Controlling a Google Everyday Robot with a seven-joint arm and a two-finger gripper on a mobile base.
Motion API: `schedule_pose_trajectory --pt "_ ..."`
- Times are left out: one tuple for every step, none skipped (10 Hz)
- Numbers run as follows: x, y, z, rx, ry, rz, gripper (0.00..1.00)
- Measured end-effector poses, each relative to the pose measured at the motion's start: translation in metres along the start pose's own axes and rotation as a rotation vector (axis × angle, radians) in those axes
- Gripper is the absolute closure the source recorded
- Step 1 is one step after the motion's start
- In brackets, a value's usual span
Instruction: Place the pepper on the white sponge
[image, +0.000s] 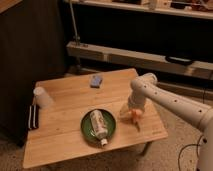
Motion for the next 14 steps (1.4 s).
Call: schedule_pose_trajectory --pt "-0.001 0.0 0.002 0.0 -0.008 0.001 0.45" --pt "-0.003 0.002 0.007 -0.001 -0.021 0.003 0.57" --pt "-0.005 0.004 0.012 -0.005 -0.034 0.003 0.65" --pt "-0.008 0.006 0.019 -0.013 -0.05 0.002 0.75" --pt "-0.011 0.007 0.029 -0.026 -0.073 0.0 0.89" --pt "-0.011 0.007 0.031 -0.028 -0.079 0.004 0.96" --pt "-0.012 0.008 0.03 -0.031 -0.079 0.004 1.0" --pt "-0.012 0.008 0.028 -0.033 -0.083 0.002 1.0" --pt "-0.013 0.008 0.028 -0.033 -0.084 0.003 1.0" --pt "-0.013 0.008 0.028 -0.033 -0.083 0.003 1.0" --pt "-0.012 0.01 0.021 -0.038 -0.07 0.002 1.0" --pt "-0.007 0.011 0.011 -0.036 -0.047 0.001 1.0" --pt "-0.001 0.012 -0.004 -0.035 -0.024 -0.003 1.0" --pt "0.013 0.006 -0.033 -0.024 0.016 -0.017 1.0"
